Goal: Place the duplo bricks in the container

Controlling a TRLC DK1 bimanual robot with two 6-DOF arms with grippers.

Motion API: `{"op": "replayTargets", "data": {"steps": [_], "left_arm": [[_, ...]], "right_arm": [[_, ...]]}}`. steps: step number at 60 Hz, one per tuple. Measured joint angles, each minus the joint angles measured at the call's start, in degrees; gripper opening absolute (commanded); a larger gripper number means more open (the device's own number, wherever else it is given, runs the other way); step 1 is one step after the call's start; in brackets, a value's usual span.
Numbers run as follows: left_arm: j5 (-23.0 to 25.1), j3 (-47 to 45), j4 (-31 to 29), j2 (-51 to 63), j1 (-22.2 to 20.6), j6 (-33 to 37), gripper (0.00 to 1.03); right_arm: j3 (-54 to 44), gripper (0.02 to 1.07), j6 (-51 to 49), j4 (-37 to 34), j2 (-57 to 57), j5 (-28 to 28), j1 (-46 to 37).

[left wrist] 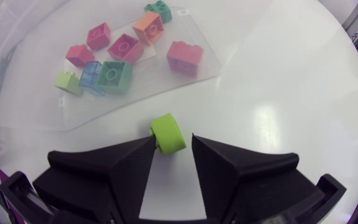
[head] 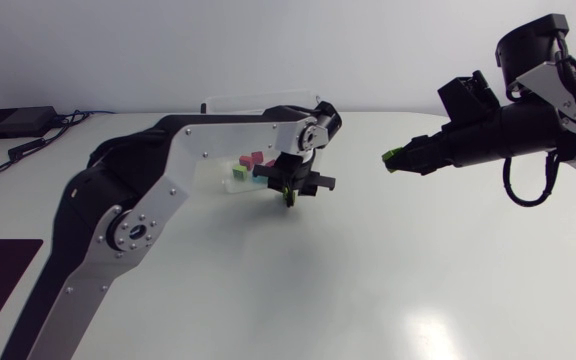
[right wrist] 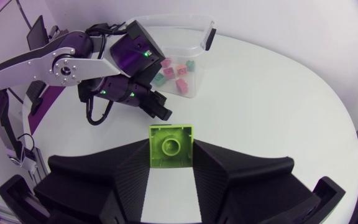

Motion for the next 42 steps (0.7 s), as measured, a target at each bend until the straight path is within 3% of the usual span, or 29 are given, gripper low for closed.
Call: {"op": "replayTargets", "data": {"steps": [42], "left_arm": [[2.6,-0.2,-0.6,0.2,0.8,-1.1,0.22]], "right_arm": [[-0.1,0.32,0.0,0.2,0.0,-0.8,-0.4]]}}
